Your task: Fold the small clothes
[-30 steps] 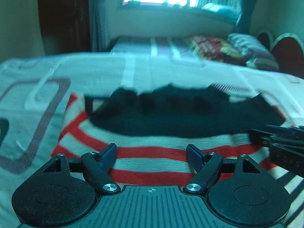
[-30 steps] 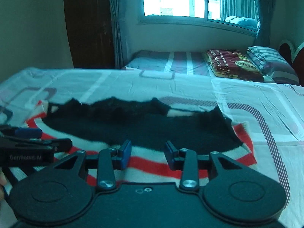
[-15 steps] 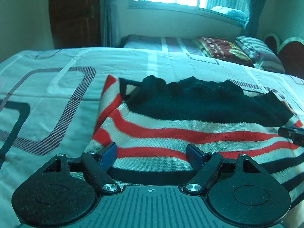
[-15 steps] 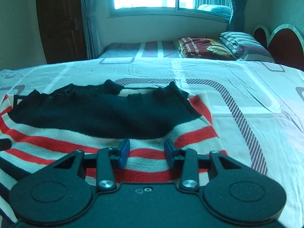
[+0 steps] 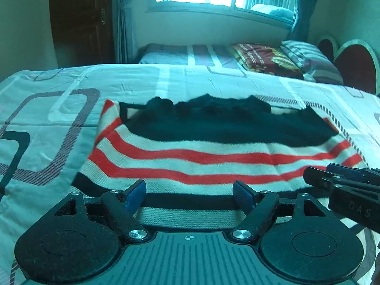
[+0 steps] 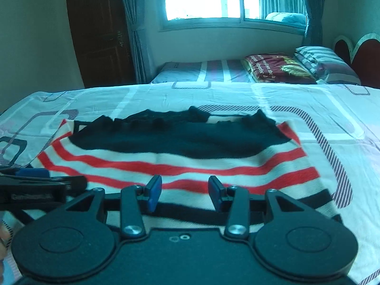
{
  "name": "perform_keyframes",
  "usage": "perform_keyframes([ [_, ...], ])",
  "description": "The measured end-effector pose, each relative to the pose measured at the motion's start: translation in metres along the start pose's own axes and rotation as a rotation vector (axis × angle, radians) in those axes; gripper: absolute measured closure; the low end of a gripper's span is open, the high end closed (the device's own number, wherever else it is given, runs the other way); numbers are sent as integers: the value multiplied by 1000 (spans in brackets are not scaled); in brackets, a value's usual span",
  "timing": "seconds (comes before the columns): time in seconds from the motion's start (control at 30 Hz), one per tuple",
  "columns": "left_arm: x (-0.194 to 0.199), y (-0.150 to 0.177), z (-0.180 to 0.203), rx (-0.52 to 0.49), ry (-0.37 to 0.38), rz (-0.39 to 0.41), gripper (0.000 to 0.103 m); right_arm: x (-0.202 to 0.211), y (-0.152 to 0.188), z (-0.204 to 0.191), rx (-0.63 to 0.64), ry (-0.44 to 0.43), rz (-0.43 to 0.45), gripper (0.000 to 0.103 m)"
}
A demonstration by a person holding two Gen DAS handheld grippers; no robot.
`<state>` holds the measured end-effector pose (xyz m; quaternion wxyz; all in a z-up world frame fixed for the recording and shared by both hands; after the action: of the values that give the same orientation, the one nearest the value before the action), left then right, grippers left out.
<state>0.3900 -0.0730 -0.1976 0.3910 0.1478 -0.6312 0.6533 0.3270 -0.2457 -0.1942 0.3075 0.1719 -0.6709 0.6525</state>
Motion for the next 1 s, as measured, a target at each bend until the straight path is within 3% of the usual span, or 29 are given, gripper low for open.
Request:
perform_keyframes([
  [0.13,-8,13,-4,-20,-16,-16,23,-7,11,2,10,20,-26,59],
  [0.27,-9,20,-9,-41,-33,-3,12,-11,23,10,30,40,-29,58],
  [0.63,7,29,-23,-61,-19,-12,12,-2,34,69,-36,124,-40,58],
  [0.9,20,47,-27,-116,-66,-28,12,5,58,65,12,178,-21,57],
  [1.0,20,46,-26,-128,-78,-52,11,4,51,64,11,195,-70,56],
])
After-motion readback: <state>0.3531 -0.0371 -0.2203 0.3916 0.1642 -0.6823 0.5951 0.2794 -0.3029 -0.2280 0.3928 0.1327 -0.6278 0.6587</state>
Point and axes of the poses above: each gripper's, at about its wrist camera, not at the fingertips, and x roughly against the way its jaws point, z to its right, y to its underside, the point moved 8 cm from there along -x, roughly the way its jaws point, and after that the axes turned 10 degrees about y, right-handed, at the moved point
